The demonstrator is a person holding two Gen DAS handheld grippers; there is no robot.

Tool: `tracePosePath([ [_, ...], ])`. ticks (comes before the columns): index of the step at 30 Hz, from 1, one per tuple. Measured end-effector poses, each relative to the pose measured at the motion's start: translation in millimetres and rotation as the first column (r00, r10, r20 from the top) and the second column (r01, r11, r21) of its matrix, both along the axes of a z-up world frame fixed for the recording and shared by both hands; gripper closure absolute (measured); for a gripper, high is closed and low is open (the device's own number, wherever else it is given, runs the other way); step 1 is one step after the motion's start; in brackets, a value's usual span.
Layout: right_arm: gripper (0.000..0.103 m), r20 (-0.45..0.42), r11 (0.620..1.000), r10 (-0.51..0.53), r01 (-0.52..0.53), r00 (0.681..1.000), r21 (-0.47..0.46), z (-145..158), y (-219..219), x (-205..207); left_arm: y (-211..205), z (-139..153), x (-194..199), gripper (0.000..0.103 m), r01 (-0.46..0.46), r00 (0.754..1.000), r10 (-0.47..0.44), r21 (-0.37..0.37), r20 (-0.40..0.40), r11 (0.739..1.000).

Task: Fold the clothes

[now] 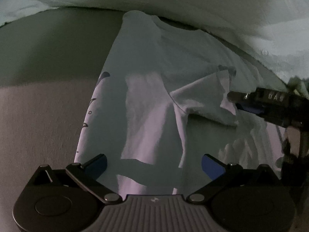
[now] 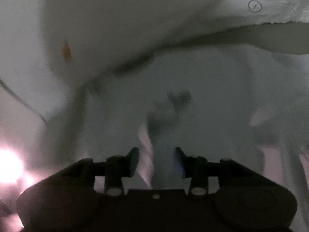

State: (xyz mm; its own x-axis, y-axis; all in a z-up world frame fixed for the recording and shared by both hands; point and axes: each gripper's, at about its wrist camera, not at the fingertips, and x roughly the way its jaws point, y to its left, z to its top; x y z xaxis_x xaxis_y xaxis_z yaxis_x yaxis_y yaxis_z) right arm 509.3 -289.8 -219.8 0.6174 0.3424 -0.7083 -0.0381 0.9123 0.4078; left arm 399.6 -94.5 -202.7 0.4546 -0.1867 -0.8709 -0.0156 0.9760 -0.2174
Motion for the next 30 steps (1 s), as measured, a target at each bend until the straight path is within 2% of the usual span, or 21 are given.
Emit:
tracePosePath([
  [2, 0.066, -0.006, 0.999, -0.001, 0.000, 1.000, -0.048, 6.1, 3.9, -12.5, -0.9, 0.4, 1.4, 0.000, 0.011, 1.000, -0.011, 0.002, -0.006, 1.000],
  [6, 0.056, 0.010, 0.981, -0.183, 0.182, 0.983, 0.065, 20.5, -30.8, -53.1, -4.0, 2.5, 7.0, 0.000, 0.021, 1.000, -0.021, -0.010, -0.010, 1.000],
  [8, 0.055, 0.007, 0.938, -0.332, 0.329, 0.943, 0.109, 23.3, -57.4, -77.0, -11.8, 6.8, 9.9, 0.000, 0.051, 0.999, -0.051, 0.006, 0.011, 0.999],
  [10, 0.053, 0.009, 0.870, -0.487, 0.484, 0.873, 0.090, 24.7, -85.2, -102.7, -23.7, 12.4, 14.2, 0.000, 0.100, 0.994, -0.103, 0.051, 0.047, 0.994],
  [13, 0.051, 0.000, 0.785, -0.619, 0.619, 0.785, 0.041, 21.1, -121.0, -125.6, -41.8, 14.6, 23.5, 0.000, 0.167, 0.980, -0.178, 0.122, 0.086, 0.978],
  [15, 0.051, -0.022, 0.752, -0.658, 0.658, 0.753, 0.046, 16.1, -138.2, -131.9, -53.3, 14.4, 33.9, 0.000, 0.197, 0.973, -0.211, 0.143, 0.093, 0.970],
  [18, 0.051, -0.067, 0.708, -0.691, 0.692, 0.720, 0.141, 7.1, -156.2, -136.9, -68.4, 21.5, 46.8, 0.000, 0.218, 0.966, -0.231, 0.114, 0.117, 0.969],
  [21, 0.046, -0.089, 0.665, -0.712, 0.710, 0.696, 0.233, 1.0, -162.7, -137.7, -87.4, 29.3, 55.6, 0.000, 0.254, 0.951, -0.266, 0.093, 0.155, 0.963],
  [25, 0.045, -0.009, 0.708, -0.694, 0.684, 0.720, 0.174, 0.3, -163.7, -116.5, -112.2, 31.8, 66.0, 0.000, 0.305, 0.935, -0.313, 0.073, 0.165, 0.950],
  [28, 0.045, 0.051, 0.759, -0.652, 0.650, 0.757, 0.050, 2.2, -166.5, -87.3, -125.6, 31.6, 75.0, 0.000, 0.323, 0.932, -0.328, 0.056, 0.154, 0.945],
  [30, 0.045, 0.074, 0.766, -0.641, 0.643, 0.764, -0.001, 2.2, -172.4, -72.5, -132.5, 32.4, 77.6, 0.000, 0.332, 0.927, -0.340, 0.071, 0.158, 0.940],
])
